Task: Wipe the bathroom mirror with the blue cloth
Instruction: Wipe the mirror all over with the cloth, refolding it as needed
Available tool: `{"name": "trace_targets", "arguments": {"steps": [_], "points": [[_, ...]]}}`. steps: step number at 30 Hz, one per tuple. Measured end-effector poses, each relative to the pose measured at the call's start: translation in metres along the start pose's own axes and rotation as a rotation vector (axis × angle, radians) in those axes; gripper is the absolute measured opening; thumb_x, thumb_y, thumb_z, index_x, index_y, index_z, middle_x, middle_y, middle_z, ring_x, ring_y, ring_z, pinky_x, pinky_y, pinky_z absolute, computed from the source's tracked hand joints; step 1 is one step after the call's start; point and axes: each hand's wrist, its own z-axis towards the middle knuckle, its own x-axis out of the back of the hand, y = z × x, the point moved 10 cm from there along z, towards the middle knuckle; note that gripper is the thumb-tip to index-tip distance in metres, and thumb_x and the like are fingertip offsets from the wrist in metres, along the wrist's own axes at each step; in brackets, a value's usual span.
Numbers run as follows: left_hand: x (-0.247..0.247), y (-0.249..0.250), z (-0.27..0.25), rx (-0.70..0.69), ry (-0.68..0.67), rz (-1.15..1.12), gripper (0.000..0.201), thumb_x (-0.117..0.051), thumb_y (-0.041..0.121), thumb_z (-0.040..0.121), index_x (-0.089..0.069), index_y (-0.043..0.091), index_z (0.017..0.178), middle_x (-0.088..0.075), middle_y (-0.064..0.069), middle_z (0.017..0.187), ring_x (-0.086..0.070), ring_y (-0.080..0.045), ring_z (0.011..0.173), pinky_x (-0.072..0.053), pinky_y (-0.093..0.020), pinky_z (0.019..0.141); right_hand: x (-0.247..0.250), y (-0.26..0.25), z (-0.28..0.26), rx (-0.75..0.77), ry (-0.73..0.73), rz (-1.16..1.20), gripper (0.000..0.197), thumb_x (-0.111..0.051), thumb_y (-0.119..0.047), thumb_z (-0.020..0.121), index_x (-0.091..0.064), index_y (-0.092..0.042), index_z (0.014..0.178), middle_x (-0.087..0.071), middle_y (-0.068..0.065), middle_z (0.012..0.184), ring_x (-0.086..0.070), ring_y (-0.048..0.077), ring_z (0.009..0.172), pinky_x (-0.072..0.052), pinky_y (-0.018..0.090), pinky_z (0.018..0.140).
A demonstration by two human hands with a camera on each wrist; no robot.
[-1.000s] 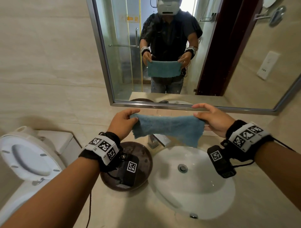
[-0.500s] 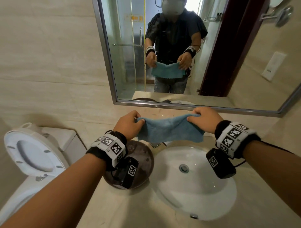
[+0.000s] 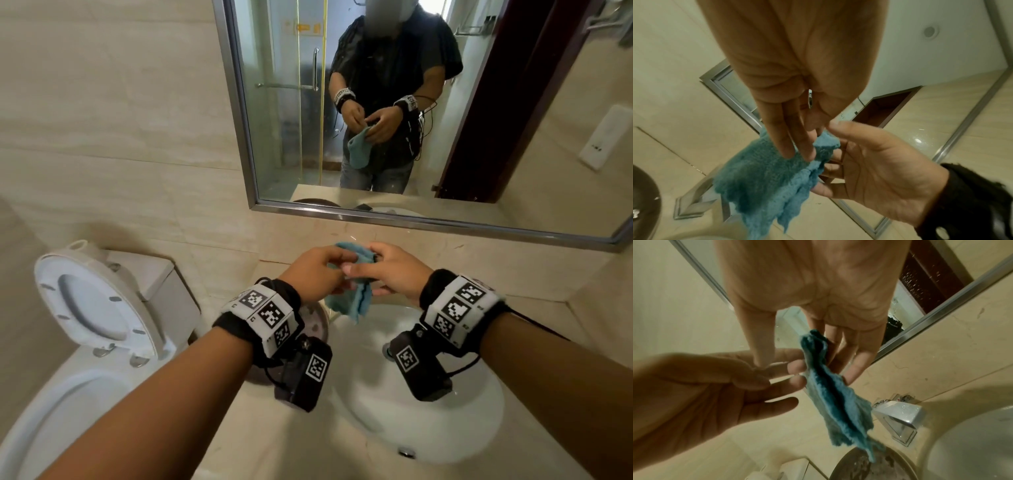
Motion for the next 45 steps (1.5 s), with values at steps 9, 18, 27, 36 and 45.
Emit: {"name": "trace_targets", "arguments": {"steps": [9, 18, 27, 36, 45], "points": [[0.067, -0.07, -0.022, 0.075, 0.193, -0.001, 0.05, -0.056, 0.003, 0.089, -0.039, 0.019, 0.133, -0.049, -0.005, 0.122, -0.052, -0.019, 0.107, -0.047, -0.027, 0.085, -0.04, 0.007, 0.035, 0.077, 0.019, -0.003, 0.024, -0.058, -0.007, 0.085, -0.059, -0.002, 0.108, -0.062, 0.024, 0.105, -0.06, 0.033, 0.093, -0.047, 0.05, 0.087], [0.107, -0.204, -0.003, 0.295, 0.162, -0.176, 0.054, -0.061, 0.01, 0.089, -0.024, 0.029, 0.123, -0.058, -0.019, 0.113, -0.062, -0.033, 0.095, -0.055, -0.043, 0.079, -0.116, 0.061, 0.106, -0.123, 0.051, 0.079, 0.028, -0.046, -0.004, 0.095, -0.046, -0.011, 0.121, -0.053, 0.006, 0.104, -0.053, 0.027, 0.103, -0.052, 0.035, 0.077], [0.079, -0.298, 0.023, 0.386, -0.05, -0.08, 0.047, -0.056, -0.008, 0.085, -0.048, 0.015, 0.125, -0.055, -0.01, 0.106, -0.061, -0.023, 0.082, -0.055, -0.031, 0.065, -0.167, 0.154, 0.148, -0.255, -0.042, -0.158, 0.042, -0.066, 0.01, 0.072, -0.058, -0.011, 0.107, -0.054, 0.009, 0.118, -0.051, 0.027, 0.113, -0.046, 0.039, 0.095], [0.052, -0.356, 0.037, 0.369, -0.133, 0.301, 0.062, -0.065, 0.003, 0.082, -0.042, 0.016, 0.138, -0.041, -0.009, 0.144, -0.042, -0.025, 0.13, -0.034, -0.038, 0.11, -0.182, 0.222, 0.157, -0.321, -0.103, -0.383, 0.057, -0.074, -0.008, 0.072, -0.056, -0.014, 0.126, -0.048, 0.011, 0.134, -0.049, 0.025, 0.119, -0.044, 0.032, 0.099], [0.05, -0.374, 0.028, 0.409, -0.147, 0.381, 0.065, -0.068, 0.012, 0.081, -0.043, 0.026, 0.139, -0.043, -0.011, 0.138, -0.047, -0.026, 0.124, -0.038, -0.038, 0.107, -0.187, 0.232, 0.143, -0.385, -0.074, -0.272, 0.057, -0.067, -0.003, 0.079, -0.05, -0.011, 0.133, -0.048, 0.014, 0.133, -0.055, 0.029, 0.111, -0.055, 0.04, 0.08]]}}
